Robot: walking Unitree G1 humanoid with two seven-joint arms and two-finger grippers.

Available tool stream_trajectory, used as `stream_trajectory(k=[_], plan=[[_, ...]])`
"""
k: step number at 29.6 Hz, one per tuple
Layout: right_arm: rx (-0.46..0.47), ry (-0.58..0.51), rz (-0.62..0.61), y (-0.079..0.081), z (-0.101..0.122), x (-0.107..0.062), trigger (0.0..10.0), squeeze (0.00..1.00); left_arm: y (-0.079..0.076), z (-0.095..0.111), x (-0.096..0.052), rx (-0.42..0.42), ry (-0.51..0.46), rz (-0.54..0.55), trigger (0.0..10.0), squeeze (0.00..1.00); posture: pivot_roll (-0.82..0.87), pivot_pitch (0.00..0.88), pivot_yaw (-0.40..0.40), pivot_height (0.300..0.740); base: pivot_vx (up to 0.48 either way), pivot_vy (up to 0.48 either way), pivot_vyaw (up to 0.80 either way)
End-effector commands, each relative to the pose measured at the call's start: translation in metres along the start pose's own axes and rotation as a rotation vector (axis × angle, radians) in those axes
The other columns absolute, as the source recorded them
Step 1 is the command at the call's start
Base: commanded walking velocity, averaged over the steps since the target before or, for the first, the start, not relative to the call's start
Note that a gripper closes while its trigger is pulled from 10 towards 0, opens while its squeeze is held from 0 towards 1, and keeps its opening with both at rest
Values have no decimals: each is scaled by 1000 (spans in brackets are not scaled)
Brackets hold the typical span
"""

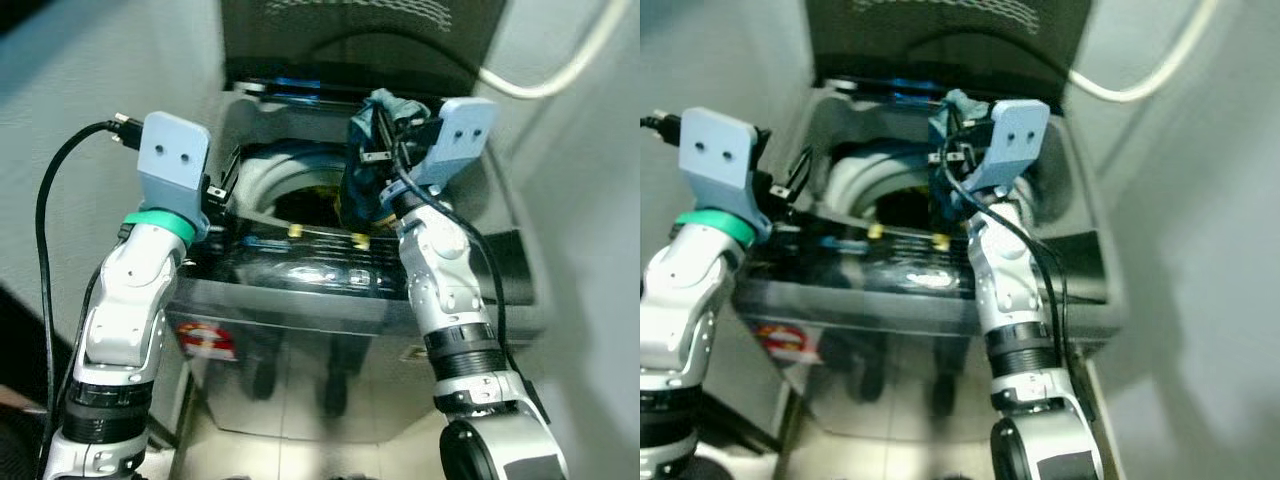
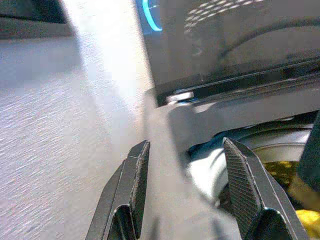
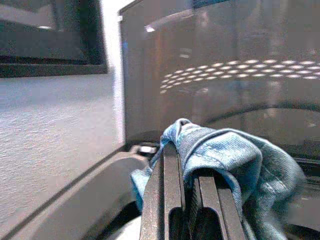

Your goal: Clothes washing

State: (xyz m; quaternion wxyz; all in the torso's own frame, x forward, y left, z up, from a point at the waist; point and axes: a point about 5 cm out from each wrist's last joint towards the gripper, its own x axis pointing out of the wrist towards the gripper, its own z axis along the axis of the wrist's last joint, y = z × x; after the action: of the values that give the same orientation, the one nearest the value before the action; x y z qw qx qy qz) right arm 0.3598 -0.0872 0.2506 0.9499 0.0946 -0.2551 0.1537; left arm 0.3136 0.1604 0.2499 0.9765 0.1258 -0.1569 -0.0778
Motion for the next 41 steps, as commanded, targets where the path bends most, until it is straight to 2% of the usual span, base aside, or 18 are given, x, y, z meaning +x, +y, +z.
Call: stream_trajectory(k=[1,6,7,9,12,13,14,16,18,21,22,23,25,29,34,36,40,41], plan=[[-12,-18,-16,-6,3,-1,10000,0,-5,-2,0,5,8,-21,10000,0,114,0,3,740,0,0,0],[-37,-30,25,-2,6,1,10000,0,-9,2,1,38,-22,-72,10000,0,116,0,1,740,0,0,0],[-58,-46,61,2,10,5,10000,0,-13,6,4,92,-56,-114,10000,0,118,0,-3,740,0,0,0],[-86,-104,102,8,26,24,10000,0,-21,19,23,188,-142,-133,10000,0,115,0,-11,740,0,0,0],[-92,-143,103,11,37,36,10000,0,-25,24,39,218,-167,-125,10000,0,114,0,-12,740,0,0,0],[-147,-231,56,8,58,46,10000,0,-27,33,63,230,-203,-156,10000,0,95,0,-10,740,0,0,0],[-147,-231,56,8,58,46,10000,0,-27,33,63,230,-203,-156,10000,0,95,0,-10,740,0,0,0],[-275,-351,-43,-5,84,48,10000,0,-28,46,82,199,-229,-207,10000,0,71,0,8,740,0,0,0],[-339,-403,-106,-18,98,44,10000,0,-29,54,93,135,-224,-272,10000,0,68,0,13,740,0,0,0],[-349,-381,-100,-23,96,43,10000,0,-31,52,97,115,-185,-305,10000,0,63,0,21,740,0,0,0],[-397,-235,1,-28,72,35,10000,0,-30,36,100,54,-33,-349,10000,0,57,6,29,740,0,0,0],[-397,-235,1,-28,72,35,10000,0,-30,36,100,54,-33,-349,10000,0,57,6,29,740,0,0,0],[-414,-92,83,-32,45,24,10000,0,-29,21,95,-10,64,-383,10000,0,61,19,25,740,0,0,0],[-398,37,104,-40,22,11,10000,0,-25,13,81,-53,94,-447,10000,0,61,20,24,740,0,0,0],[-317,28,100,-37,15,7,10000,0,-9,13,62,45,54,-426,10000,0,81,28,20,740,0,0,0],[-291,29,130,-27,11,10,10000,0,-2,9,57,81,56,-382,10000,0,98,21,20,740,0,0,0],[-287,48,194,-14,7,15,10000,0,-2,4,43,84,100,-336,10000,0,106,15,17,740,0,0,0],[-303,69,218,-10,5,16,10000,0,-4,3,35,72,115,-350,10000,145,109,13,14,740,0,0,0]])
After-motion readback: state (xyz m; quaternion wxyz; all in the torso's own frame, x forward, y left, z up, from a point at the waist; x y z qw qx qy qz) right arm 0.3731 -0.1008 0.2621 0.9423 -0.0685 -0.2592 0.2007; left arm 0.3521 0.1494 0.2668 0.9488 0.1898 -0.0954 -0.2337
